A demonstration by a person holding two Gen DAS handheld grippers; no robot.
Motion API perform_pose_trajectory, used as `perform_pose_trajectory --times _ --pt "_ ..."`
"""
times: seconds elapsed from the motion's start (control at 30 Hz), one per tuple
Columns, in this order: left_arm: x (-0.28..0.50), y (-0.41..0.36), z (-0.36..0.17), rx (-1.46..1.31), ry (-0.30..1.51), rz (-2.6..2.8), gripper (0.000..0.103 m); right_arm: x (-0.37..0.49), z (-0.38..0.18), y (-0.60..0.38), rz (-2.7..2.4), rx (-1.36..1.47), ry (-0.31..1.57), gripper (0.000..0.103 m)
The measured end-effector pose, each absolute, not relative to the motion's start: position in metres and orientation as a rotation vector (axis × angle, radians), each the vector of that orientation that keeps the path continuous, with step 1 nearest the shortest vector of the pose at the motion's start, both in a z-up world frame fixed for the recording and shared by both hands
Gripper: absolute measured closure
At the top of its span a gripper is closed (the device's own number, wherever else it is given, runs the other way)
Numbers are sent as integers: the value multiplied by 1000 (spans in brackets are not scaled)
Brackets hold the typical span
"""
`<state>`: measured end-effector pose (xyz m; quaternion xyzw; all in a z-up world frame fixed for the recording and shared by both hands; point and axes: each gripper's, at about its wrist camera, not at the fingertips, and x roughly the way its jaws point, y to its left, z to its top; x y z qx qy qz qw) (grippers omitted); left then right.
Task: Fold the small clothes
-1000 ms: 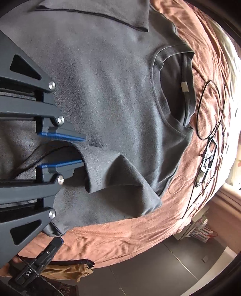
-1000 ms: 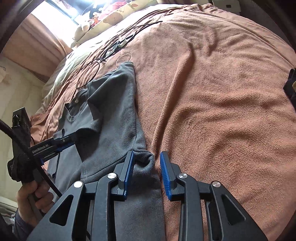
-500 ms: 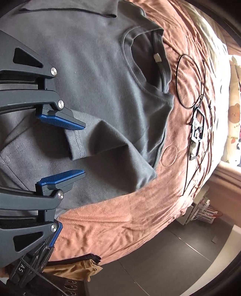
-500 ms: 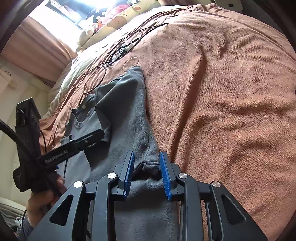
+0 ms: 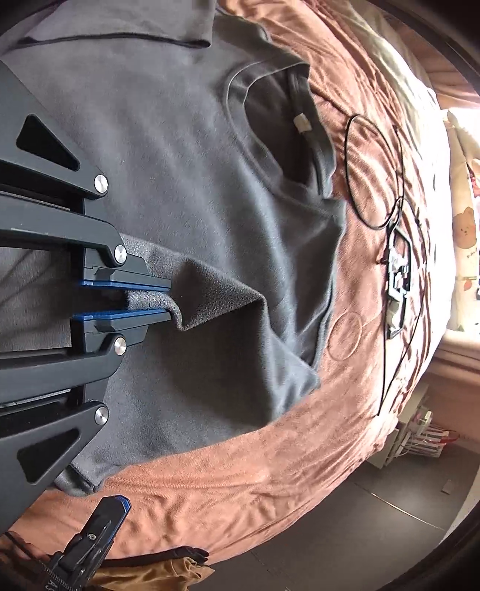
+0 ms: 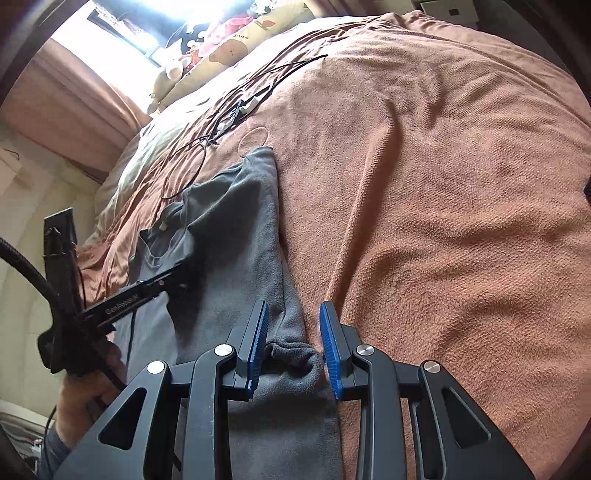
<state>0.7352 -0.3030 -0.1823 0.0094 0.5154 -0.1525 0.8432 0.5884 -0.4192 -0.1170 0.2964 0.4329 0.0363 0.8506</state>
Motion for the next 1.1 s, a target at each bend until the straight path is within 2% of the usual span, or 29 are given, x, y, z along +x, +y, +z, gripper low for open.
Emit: perform_pose_trajectory --times 0.27,0.37,0.5,0.57,0.63,0.67,0.83,0.97,1.1 --pt "751 -255 -167 -68 1089 -237 93 595 -135 -416 3 610 988 77" --pt "756 -243 -173 -109 1116 -234 88 591 -137 -419 26 651 970 74" --pt "757 -230 -179 -139 1121 -230 75 588 -142 -423 69 664 940 71" --pt "757 -224 -181 -170 1118 -233 65 589 -141 -417 78 601 945 69" --pt "756 -217 -181 -202 1105 -231 52 589 -137 -405 73 500 940 67" --pt "756 -215 -181 -211 1098 -231 50 588 -137 -399 71 448 930 65" --pt "755 -208 -183 -249 1086 -252 49 591 -131 -402 62 453 966 65" --pt "755 -206 -183 -290 1076 -283 49 588 -95 -403 62 383 841 65" --pt "759 -211 -186 -292 1084 -314 49 600 -73 -406 74 352 829 65"
